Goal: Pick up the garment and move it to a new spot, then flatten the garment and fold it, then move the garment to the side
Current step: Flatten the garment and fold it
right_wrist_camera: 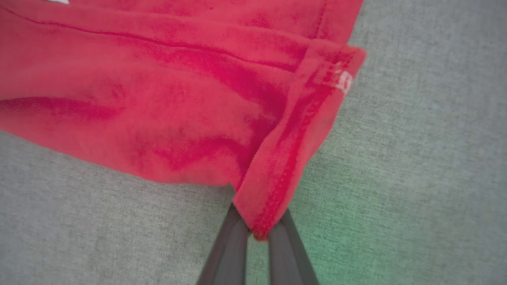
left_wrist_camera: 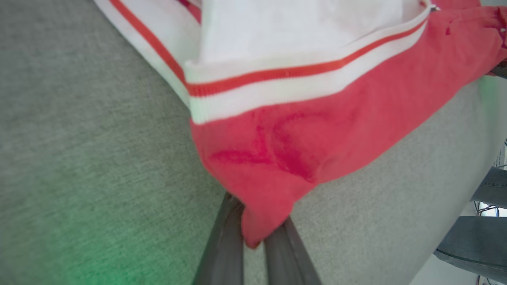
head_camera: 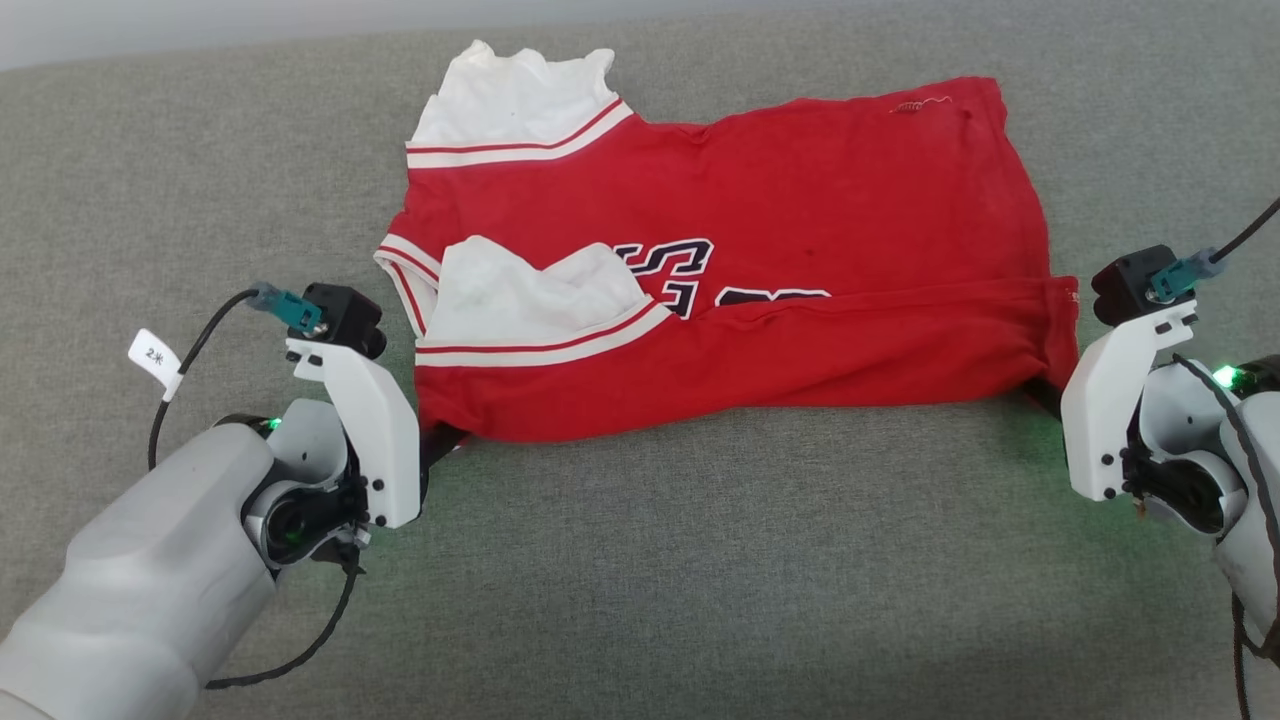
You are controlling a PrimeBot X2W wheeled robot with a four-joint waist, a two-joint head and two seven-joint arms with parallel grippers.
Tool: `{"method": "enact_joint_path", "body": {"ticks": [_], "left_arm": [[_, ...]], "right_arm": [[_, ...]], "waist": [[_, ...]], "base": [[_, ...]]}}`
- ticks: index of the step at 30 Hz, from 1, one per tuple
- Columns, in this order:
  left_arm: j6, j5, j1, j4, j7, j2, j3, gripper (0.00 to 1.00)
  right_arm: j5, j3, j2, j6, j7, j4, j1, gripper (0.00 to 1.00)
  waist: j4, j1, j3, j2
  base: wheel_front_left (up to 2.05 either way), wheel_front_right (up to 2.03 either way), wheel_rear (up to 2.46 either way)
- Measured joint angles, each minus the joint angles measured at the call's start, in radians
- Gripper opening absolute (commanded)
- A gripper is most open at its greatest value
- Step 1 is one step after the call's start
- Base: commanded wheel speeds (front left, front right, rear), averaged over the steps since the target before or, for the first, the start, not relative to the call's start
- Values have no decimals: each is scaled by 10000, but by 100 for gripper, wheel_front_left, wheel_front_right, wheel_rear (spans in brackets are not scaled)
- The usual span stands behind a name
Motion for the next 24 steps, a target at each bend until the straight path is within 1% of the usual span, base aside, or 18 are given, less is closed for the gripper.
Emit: {"method": "enact_joint_path", "body": {"ticks": [5, 7, 12, 14, 18, 24], "left_arm": [[-13, -63, 303, -257, -359, 163, 38, 0], [-35, -167, 594, -531, -560, 322, 102, 0], [-38, -322, 1522, -1689, -1016, 1022, 117, 0], [56, -420, 1898, -2270, -1145, 1298, 144, 0], [376, -660, 2601, -3507, -1331, 1893, 230, 0], [1066, -940, 3383, -5423, -1528, 2748, 341, 0]], "right_arm": [[274, 290, -115, 0, -336, 27, 32, 0], [422, 364, -184, -2, -445, -81, 164, 0], [828, 516, -614, -2, -516, -702, 797, 0], [972, 527, -913, -2, -562, -1078, 1133, 0], [1195, 410, -1494, -2, -585, -1894, 1870, 0], [1235, 50, -1983, -2, -401, -2769, 2618, 0]], "waist": [[-46, 0, -181, -1], [-80, 0, -251, 0], [-98, 0, -342, 0], [-34, 0, -342, 0], [49, 0, -299, 0], [78, 0, -263, 0]], "base": [[0, 0, 0], [0, 0, 0], [0, 0, 0], [0, 0, 0], [0, 0, 0], [0, 0, 0]]}}
